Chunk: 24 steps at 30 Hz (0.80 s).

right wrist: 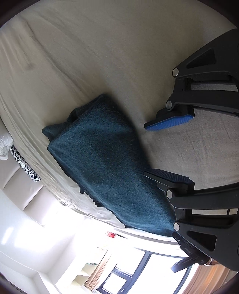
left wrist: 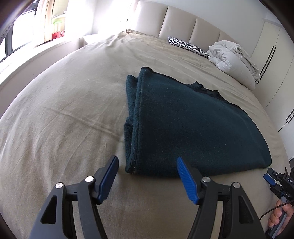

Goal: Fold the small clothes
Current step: 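Withdraw both tools and reposition them at the folded sweater's edge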

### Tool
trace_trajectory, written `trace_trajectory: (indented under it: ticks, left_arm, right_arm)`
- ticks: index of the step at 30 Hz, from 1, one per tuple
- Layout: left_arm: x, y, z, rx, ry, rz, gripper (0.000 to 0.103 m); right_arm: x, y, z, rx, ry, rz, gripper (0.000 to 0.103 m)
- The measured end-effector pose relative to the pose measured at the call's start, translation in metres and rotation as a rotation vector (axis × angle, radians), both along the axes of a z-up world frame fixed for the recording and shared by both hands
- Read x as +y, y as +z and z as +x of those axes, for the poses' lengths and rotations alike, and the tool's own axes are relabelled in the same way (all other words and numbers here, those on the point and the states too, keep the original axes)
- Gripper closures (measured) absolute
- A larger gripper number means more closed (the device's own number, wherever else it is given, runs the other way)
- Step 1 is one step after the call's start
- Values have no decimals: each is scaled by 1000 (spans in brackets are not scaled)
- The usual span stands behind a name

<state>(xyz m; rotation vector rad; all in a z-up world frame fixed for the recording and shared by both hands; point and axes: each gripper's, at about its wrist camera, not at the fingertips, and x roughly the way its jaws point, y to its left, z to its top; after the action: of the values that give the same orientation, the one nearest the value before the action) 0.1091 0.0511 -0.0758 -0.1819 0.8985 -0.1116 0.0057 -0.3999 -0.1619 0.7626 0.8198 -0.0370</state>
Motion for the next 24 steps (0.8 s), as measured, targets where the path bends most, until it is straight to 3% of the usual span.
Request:
trace_trajectory:
  ticks: [4, 8, 16, 24]
  left_arm:
    - [-10, 13, -10, -28, -3, 103, 29]
    - [-16, 25, -14, -60, -12, 148, 26]
    - [-18, 26, -9, -45, -18, 143, 26]
    - [-15, 23, -1, -41, -28, 101, 26]
  right_arm:
    - [14, 8, -17, -15, 15, -18, 61]
    - [27, 17, -30, -25, 40, -35, 61]
    - [43, 50, -20, -58, 84, -78, 61]
    - [71, 53, 2, -34, 141, -84, 61]
